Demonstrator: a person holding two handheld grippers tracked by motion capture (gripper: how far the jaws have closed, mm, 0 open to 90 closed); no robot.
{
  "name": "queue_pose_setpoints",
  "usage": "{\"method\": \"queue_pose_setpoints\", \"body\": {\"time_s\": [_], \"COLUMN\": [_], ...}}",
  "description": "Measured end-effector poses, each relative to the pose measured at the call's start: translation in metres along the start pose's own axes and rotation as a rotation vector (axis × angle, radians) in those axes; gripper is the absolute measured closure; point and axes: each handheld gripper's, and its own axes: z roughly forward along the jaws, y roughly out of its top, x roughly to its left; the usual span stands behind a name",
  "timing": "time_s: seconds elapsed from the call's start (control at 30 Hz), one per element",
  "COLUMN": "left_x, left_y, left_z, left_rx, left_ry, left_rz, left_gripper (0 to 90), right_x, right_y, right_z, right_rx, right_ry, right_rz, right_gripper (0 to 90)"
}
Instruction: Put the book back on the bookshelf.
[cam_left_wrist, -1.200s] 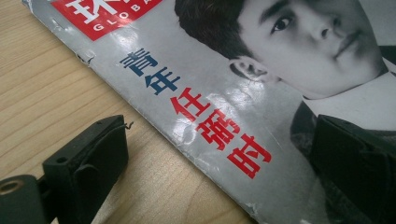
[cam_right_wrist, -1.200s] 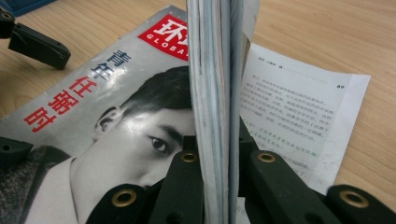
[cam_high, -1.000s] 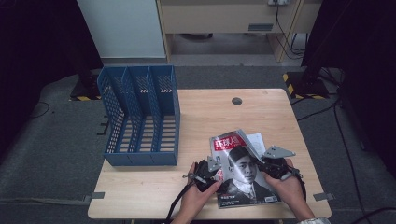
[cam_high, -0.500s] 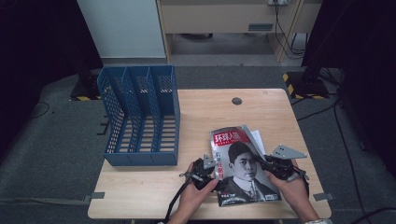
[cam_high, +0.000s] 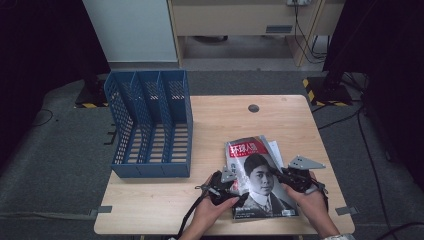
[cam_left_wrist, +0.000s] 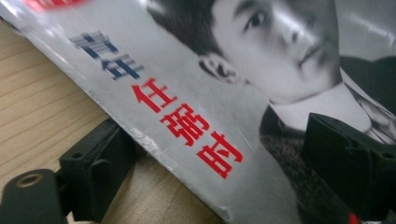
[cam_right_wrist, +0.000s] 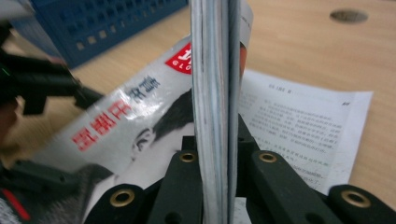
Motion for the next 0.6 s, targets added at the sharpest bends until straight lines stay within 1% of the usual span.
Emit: {"method": "queue_pose_setpoints", "body": {"time_s": [0.03,0.07,0.1,0.13,0.17,0.27,0.3,0.33,0.4,0.43,0.47,0.5,0.53,0.57,0.6], "left_x": [-0.002,-0.002,-0.003,-0.003,-0.004,-0.004,-0.004,-0.004,-0.004,-0.005,-0.005,-0.005,-0.005,-0.005,-0.005], "left_y": [0.000,-0.001,-0.001,-0.001,-0.001,-0.001,-0.002,-0.002,-0.002,-0.002,-0.002,-0.002,-0.002,-0.002,-0.002], "left_z": [0.000,0.000,0.000,0.000,-0.001,-0.001,-0.002,-0.002,-0.002,-0.002,-0.002,-0.002,-0.002,-0.002,-0.002], "left_rx": [0.003,0.005,0.005,0.005,0.004,0.004,0.003,0.003,0.002,0.002,0.002,0.002,0.002,0.003,0.004], "left_ry": [0.014,0.023,0.030,0.030,0.042,0.048,0.053,0.056,0.062,0.062,0.062,0.064,0.064,0.065,0.066], "left_rz": [0.016,0.022,0.026,0.026,0.029,0.031,0.034,0.035,0.036,0.037,0.037,0.039,0.039,0.041,0.042], "left_gripper": [11.9,13.0,14.3,15.3,16.4,19.0,20.0,20.9,22.4,22.5,22.6,22.6,22.6,22.6,22.6], "right_x": [0.002,0.003,0.003,0.003,0.001,0.000,-0.001,-0.001,-0.002,-0.003,-0.003,-0.005,-0.005,-0.009,-0.012], "right_y": [-0.004,-0.006,-0.007,-0.007,-0.007,-0.009,-0.011,-0.012,-0.012,-0.013,-0.013,-0.013,-0.013,-0.014,-0.014], "right_z": [0.006,0.009,0.010,0.010,0.011,0.011,0.013,0.014,0.016,0.017,0.017,0.018,0.018,0.017,0.016], "right_rx": [0.061,0.083,0.095,0.095,0.101,0.108,0.135,0.145,0.171,0.181,0.181,0.215,0.215,0.229,0.234], "right_ry": [-0.011,-0.020,-0.032,-0.032,-0.033,-0.033,-0.048,-0.059,-0.079,-0.101,-0.101,-0.146,-0.146,-0.180,-0.195], "right_rz": [-0.012,-0.023,-0.031,-0.031,-0.019,-0.007,-0.021,-0.028,-0.015,-0.018,-0.018,-0.019,-0.019,-0.006,0.005], "right_gripper": [85.0,84.0,83.8,83.8,83.6,82.0,76.9,72.5,61.3,54.0,54.0,45.1,45.1,37.3,32.9]}}
